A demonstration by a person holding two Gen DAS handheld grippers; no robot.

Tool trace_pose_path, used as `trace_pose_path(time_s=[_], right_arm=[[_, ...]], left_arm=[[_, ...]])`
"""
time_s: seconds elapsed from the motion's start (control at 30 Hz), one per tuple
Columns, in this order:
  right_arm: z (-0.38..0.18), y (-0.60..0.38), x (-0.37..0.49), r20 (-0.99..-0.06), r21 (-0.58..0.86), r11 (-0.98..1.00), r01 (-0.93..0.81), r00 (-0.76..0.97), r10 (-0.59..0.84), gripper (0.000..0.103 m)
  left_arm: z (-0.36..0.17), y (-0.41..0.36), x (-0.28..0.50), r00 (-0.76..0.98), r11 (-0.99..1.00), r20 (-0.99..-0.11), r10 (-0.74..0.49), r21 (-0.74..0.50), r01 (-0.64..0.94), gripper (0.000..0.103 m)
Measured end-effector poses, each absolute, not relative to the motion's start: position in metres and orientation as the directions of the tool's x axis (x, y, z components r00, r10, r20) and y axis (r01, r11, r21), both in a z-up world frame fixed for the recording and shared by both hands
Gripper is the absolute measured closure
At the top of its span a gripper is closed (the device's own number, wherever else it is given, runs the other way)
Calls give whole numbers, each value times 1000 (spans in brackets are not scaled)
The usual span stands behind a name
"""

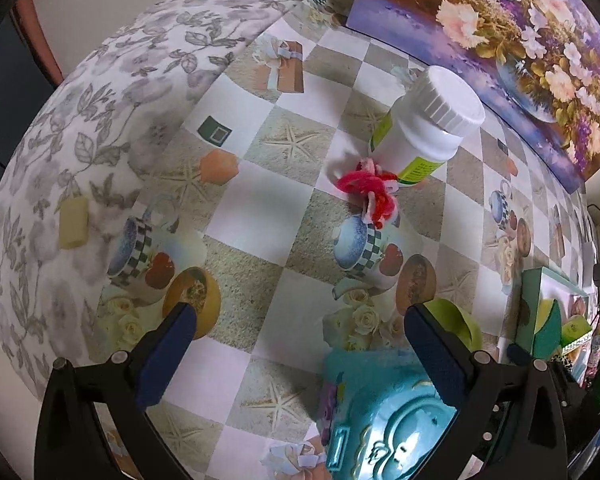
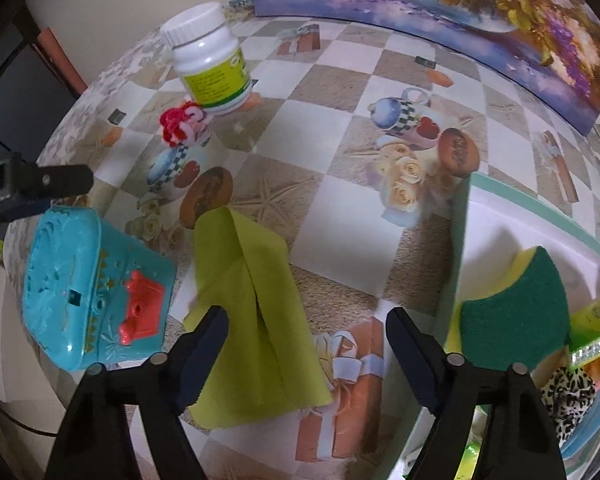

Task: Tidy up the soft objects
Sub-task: 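Move both tools back to the pile toward the yellow-green cloth, then grasp the yellow-green cloth with the right tool while the left tool grasps the red ribbon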

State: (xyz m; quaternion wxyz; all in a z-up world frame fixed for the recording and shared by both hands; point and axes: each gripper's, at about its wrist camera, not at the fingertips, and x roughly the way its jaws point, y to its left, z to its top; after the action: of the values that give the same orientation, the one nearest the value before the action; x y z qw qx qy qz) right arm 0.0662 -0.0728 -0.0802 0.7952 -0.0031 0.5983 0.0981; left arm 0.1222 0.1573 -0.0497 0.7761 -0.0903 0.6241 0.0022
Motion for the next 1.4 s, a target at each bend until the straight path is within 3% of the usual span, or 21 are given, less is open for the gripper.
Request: trace_pose_path(time_s=[0.57, 0.63, 0.7, 0.83, 1.03, 1.17, 1.27, 1.4], right_arm=[[-93, -55, 82, -952, 56, 980, -193, 287, 111, 67], [-93, -60, 84, -950, 66, 982, -180, 290, 117, 74], [-94, -64, 87, -949, 75, 983, -168, 291, 122, 78], [-94, -75, 90, -947, 98, 985, -141, 291, 136, 89], [-91, -99, 90, -943, 138, 986, -94, 291, 160, 95], [-89, -107, 91, -942, 148, 986, -80, 293, 165, 95], [-88, -114, 91, -940, 159, 985, -66, 296, 172, 95], [-83, -116, 87, -935, 173, 983, -57, 304, 182, 95]], left_arm=[[-53, 135, 195, 176, 994, -981, -83, -94, -60, 1], [-54, 131, 201, 179, 995, -980, -82, -92, -50, 5], [-58, 126, 210, 171, 995, -982, -78, -86, -41, 15], [-63, 115, 225, 162, 996, -984, -79, -83, -22, 16], [-68, 95, 236, 144, 999, -988, -51, -49, 19, 33], [-76, 85, 243, 122, 999, -992, -39, -36, 21, 55], [-85, 79, 241, 113, 999, -993, -43, -42, 14, 80], [-84, 73, 239, 126, 999, -991, -35, -33, 21, 89]])
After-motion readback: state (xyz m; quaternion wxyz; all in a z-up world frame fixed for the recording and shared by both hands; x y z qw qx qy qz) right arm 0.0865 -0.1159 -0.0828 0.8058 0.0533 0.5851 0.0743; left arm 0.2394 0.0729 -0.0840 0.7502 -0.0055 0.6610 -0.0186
